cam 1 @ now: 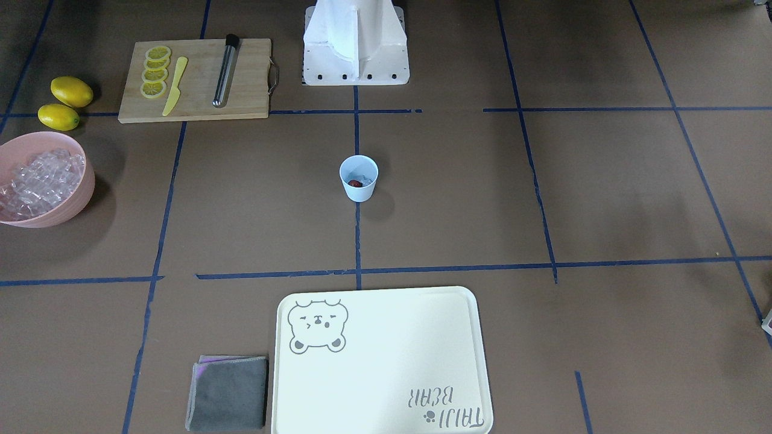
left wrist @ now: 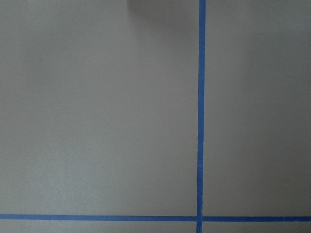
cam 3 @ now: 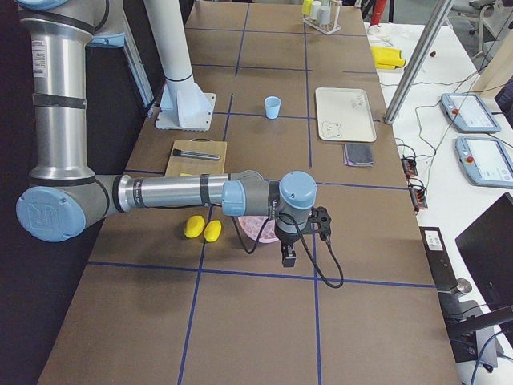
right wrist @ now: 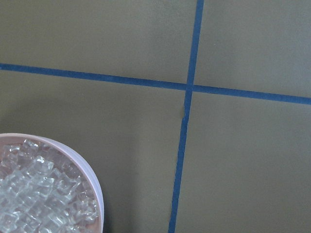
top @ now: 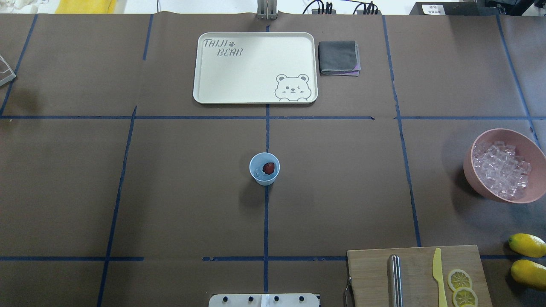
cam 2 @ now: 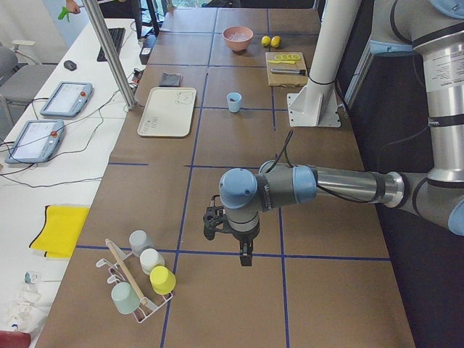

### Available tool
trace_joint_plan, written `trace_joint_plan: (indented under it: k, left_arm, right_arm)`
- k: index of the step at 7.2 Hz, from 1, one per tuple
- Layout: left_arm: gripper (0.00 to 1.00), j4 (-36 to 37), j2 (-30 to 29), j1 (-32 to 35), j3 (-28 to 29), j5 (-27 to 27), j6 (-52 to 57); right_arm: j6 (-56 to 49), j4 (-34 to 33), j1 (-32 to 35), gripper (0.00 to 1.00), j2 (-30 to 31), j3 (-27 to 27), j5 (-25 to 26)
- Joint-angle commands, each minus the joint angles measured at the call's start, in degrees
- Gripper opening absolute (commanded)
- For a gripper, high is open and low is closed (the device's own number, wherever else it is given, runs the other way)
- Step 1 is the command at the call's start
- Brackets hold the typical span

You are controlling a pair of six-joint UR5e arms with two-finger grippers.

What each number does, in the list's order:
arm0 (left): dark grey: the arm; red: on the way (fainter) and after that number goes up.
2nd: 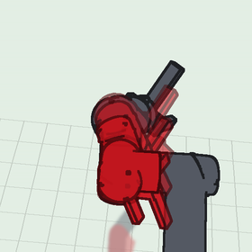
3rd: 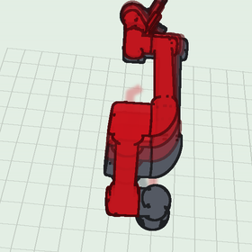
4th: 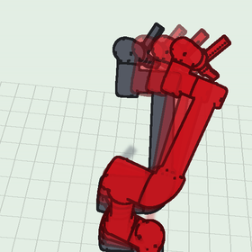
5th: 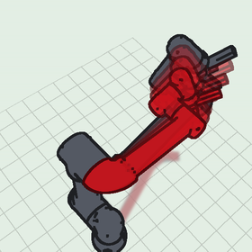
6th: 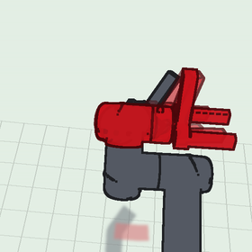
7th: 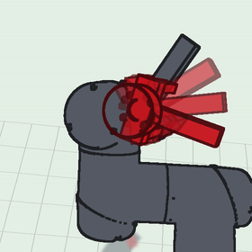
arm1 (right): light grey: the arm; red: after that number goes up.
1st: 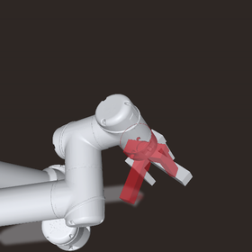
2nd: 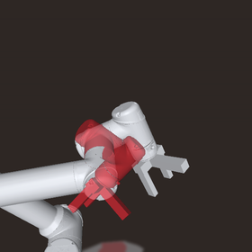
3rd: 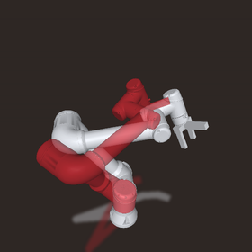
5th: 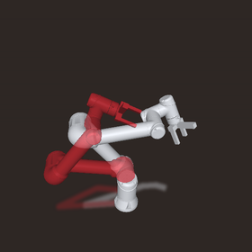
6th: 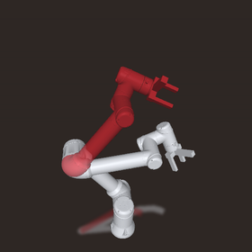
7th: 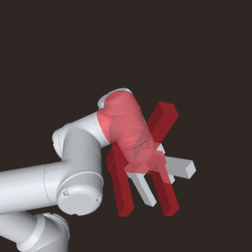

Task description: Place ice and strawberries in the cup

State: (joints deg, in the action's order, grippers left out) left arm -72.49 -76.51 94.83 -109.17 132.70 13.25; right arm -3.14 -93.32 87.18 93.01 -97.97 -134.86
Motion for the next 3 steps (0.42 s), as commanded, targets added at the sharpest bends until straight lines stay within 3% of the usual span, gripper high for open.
trace_joint_plan:
  k: [1, 3]
  left_arm:
    - [1.0, 0.0, -1.3, 0.0, 0.2, 0.0, 0.2]
    - [1.0, 0.1, -1.4, 0.0, 0.1, -0.1, 0.5]
  right_arm:
    - [0.3, 0.2, 0.0, 1.0, 0.2, -0.2, 0.0]
    - [0.2, 0.3, 0.0, 1.0, 0.2, -0.3, -0.1]
